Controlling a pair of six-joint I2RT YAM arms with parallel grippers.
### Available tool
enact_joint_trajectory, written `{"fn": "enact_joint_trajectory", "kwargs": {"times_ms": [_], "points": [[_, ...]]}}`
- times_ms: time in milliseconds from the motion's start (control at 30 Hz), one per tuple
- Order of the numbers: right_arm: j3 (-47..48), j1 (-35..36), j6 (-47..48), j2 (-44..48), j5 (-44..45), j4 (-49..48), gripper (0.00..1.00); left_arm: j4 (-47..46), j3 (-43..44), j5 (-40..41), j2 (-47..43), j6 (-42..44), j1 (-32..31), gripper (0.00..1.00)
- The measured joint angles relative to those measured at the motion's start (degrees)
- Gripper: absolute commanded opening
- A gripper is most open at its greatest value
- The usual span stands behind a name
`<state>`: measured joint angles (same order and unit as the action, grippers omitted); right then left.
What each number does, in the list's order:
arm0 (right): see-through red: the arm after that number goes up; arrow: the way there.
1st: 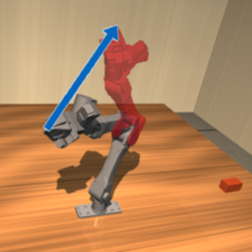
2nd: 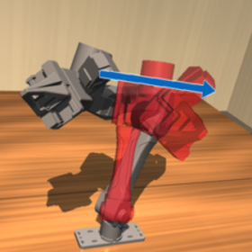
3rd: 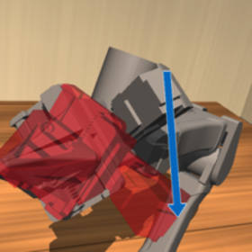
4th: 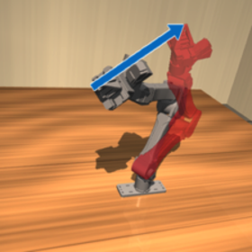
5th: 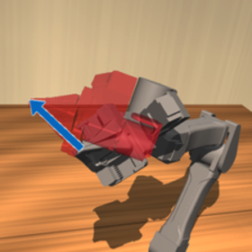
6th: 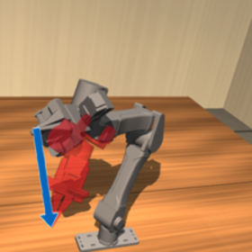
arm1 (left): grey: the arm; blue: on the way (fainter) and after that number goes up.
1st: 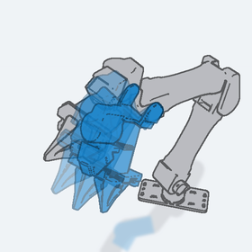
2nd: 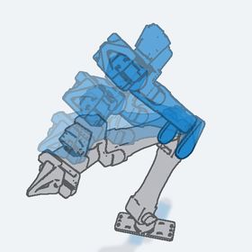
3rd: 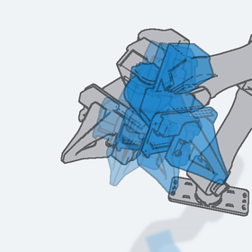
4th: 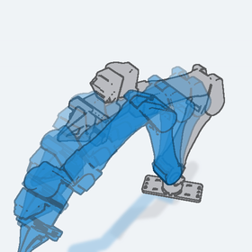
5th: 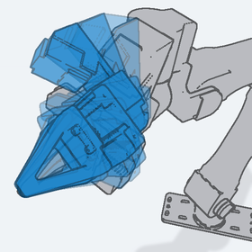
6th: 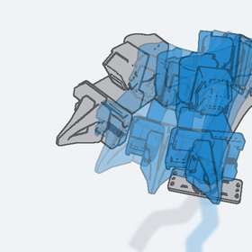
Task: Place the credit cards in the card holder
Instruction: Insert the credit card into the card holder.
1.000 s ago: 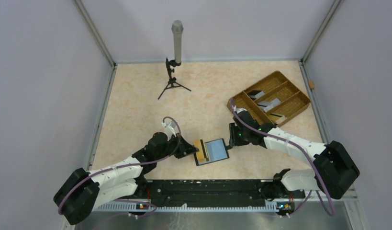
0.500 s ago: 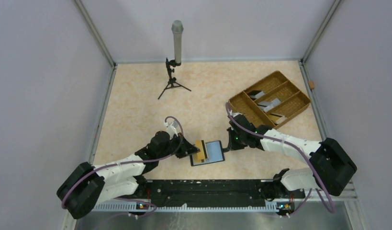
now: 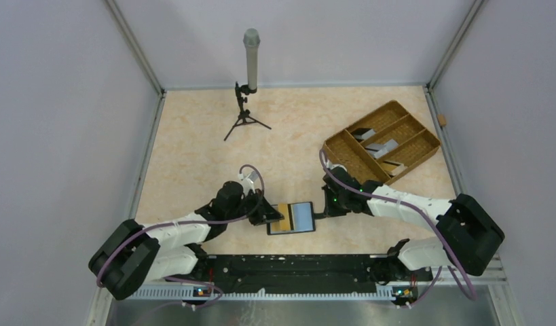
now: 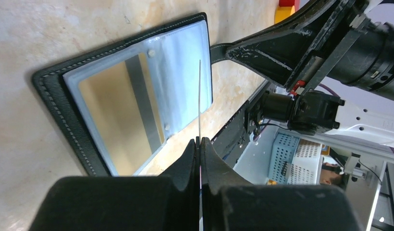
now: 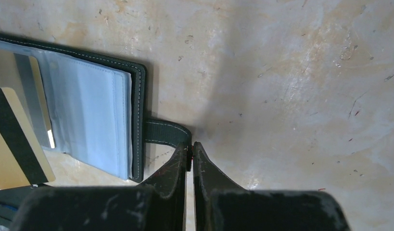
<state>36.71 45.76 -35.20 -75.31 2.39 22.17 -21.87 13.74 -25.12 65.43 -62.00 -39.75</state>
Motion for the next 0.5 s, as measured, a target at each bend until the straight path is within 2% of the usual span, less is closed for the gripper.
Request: {"fn": "enact_joint_trajectory", "kwargs": {"times_ms": [167, 500], "points": [[-0.44, 0.0, -0.37, -0.33, 0.57, 0.11, 0.0, 2.34, 0.98, -5.9, 1.07, 2.97, 4.48, 0.0], [-0.44, 0.0, -0.63, -0.33, 0.66, 0.15, 0.0, 5.77, 3.87, -13.0, 7.37, 7.85, 5.25, 0.0]]}}
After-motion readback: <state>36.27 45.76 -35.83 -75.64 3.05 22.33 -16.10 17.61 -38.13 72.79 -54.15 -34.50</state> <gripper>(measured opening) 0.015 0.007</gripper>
